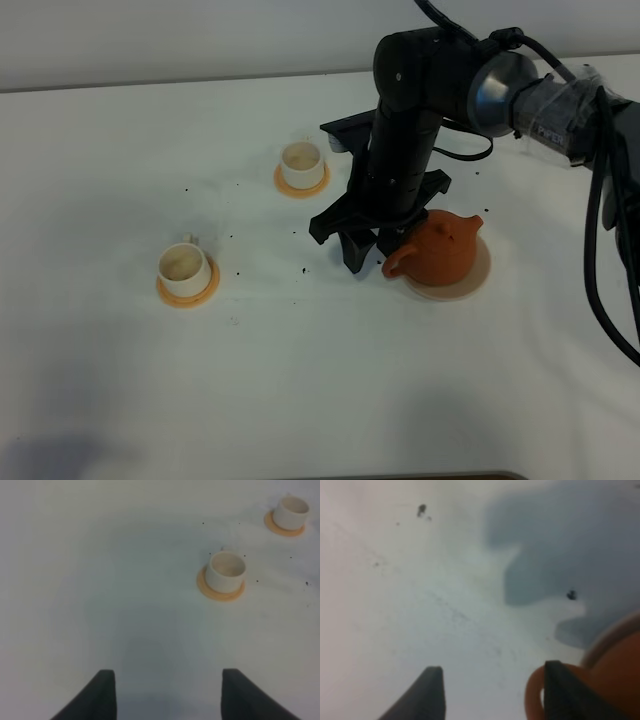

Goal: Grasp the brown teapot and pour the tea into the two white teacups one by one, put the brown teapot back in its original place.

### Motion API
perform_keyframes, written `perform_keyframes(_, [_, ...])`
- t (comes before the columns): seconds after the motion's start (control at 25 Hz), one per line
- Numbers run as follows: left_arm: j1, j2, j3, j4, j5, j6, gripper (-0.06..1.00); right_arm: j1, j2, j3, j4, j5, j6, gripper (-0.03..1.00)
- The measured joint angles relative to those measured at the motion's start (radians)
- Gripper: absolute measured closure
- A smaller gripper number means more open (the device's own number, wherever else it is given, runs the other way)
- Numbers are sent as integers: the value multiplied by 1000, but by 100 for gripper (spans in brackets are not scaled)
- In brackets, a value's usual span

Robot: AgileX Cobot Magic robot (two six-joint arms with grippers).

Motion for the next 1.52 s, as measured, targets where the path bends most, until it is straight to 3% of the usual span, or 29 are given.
perform_keyframes(1.52, [0, 0, 0, 0, 0, 1, 48, 22, -12, 99, 5, 1, -18, 54])
